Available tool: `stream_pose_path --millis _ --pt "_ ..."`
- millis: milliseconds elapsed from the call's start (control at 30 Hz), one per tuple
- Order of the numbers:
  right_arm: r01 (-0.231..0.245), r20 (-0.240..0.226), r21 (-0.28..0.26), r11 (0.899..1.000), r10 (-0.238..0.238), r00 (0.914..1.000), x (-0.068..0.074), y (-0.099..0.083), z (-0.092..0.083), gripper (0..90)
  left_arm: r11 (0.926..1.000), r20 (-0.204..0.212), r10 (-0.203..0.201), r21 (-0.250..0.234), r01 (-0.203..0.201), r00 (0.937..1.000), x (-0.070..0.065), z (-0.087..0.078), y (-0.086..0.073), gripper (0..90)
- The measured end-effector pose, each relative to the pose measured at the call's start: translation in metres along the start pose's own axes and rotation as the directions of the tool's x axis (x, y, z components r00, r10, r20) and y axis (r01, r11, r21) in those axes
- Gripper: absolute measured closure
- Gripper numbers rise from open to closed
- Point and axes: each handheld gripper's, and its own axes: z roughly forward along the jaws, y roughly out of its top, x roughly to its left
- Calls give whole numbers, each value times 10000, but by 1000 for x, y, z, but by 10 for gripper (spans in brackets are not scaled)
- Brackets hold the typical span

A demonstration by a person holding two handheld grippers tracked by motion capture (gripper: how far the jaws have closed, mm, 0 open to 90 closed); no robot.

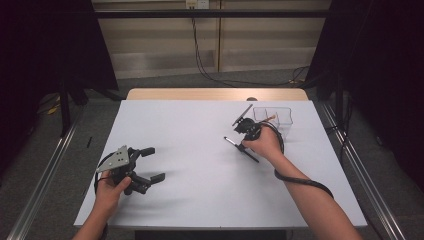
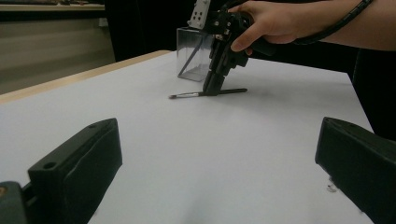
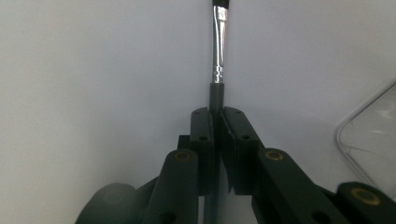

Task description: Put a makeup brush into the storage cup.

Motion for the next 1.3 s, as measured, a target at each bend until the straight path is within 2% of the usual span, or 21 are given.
stream_pose_path --millis 200,233,400,600,767,967,1100,1133,1300 --pt "124 49 544 9984 -127 9999 1 7 1 844 10000 -5 -6 -9 6 10000 0 0 0 5" --pt "248 112 575 9980 -255 9996 0 8 1 845 10000 -8 14 -2 -14 10000 -1 0 0 4" --pt "147 152 538 9984 -155 9998 2 7 0 847 10000 -39 22 -64 -22 10000 -1 -1 1 5" --pt "-104 113 -313 9995 107 9999 0 -4 -1 847 10000 -107 58 -66 -59 9999 0 -3 2 5" --pt "-572 -301 -1379 9888 535 9981 -2 -12 -8 846 10000 -109 66 -47 -67 9999 0 -2 2 5" --pt "-1048 -691 -2507 9624 902 9935 -3 -20 -18 846 10000 -107 56 -71 -57 9999 0 -3 2 4" --pt "-1419 -947 -3288 9337 1169 9886 -5 -26 -24 847 9999 -114 70 -73 -70 9999 -1 -3 2 4" --pt "-1507 -966 -3599 9207 1239 9876 -5 -28 -26 846 9999 -123 64 -81 -65 9999 -1 -3 2 4" --pt "-1815 -1108 -4413 8788 1474 9829 -5 -35 -31 847 9999 -156 16 -149 -18 9999 -1 -4 2 4"
